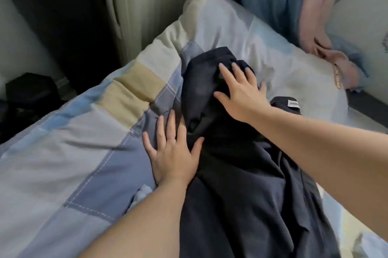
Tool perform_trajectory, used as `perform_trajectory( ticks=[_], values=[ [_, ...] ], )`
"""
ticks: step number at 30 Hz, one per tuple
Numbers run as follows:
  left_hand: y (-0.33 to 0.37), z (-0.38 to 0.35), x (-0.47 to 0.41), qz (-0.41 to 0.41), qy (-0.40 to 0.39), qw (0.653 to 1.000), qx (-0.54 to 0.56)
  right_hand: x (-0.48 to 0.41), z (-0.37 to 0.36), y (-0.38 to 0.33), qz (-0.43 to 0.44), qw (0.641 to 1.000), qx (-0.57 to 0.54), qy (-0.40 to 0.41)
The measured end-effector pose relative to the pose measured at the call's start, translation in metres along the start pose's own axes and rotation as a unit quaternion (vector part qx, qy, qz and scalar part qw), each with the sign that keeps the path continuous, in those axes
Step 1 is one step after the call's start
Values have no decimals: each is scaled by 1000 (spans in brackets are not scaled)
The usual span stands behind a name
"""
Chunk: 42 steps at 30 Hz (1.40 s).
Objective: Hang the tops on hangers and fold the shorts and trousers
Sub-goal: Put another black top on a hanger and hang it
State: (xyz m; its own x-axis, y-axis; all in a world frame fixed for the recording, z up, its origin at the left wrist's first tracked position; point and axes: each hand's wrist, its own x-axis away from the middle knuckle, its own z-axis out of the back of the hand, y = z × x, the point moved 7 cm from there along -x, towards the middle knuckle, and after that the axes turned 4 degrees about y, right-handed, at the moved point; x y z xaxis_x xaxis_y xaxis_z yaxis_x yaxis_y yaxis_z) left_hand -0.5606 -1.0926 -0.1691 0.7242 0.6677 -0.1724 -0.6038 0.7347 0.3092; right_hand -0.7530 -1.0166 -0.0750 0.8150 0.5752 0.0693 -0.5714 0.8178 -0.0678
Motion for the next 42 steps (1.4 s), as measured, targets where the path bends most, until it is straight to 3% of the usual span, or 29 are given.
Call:
perform_trajectory(
  ticks=[2, 9, 20, 27, 33, 36, 39, 42],
  values=[
    [5, -12, -6, -15, 24, 1000, -7, -33, -22, 6, -3, 999, -3, 33],
    [4, -14, -7, 0, -13, 997, -69, -38, -60, 1, -6, 977, -97, 188],
    [8, -9, -10, 19, -18, 997, -75, -32, -36, 9, -2, 944, -224, 243],
    [5, -8, -10, 18, 2, 999, -36, 62, 4, 24, 5, 951, -133, 279],
    [37, 15, 37, -114, -19, 993, 12, 190, -11, 74, -55, 962, -200, 177],
    [56, 36, 94, -191, -31, 979, 64, 243, -3, 85, -85, 940, -289, 158],
    [67, 58, 146, -193, -36, 974, 118, 292, 7, 89, -116, 915, -367, 120],
    [75, 69, 191, -164, -57, 976, 134, 341, 9, 98, -128, 915, -375, 76]
  ],
)
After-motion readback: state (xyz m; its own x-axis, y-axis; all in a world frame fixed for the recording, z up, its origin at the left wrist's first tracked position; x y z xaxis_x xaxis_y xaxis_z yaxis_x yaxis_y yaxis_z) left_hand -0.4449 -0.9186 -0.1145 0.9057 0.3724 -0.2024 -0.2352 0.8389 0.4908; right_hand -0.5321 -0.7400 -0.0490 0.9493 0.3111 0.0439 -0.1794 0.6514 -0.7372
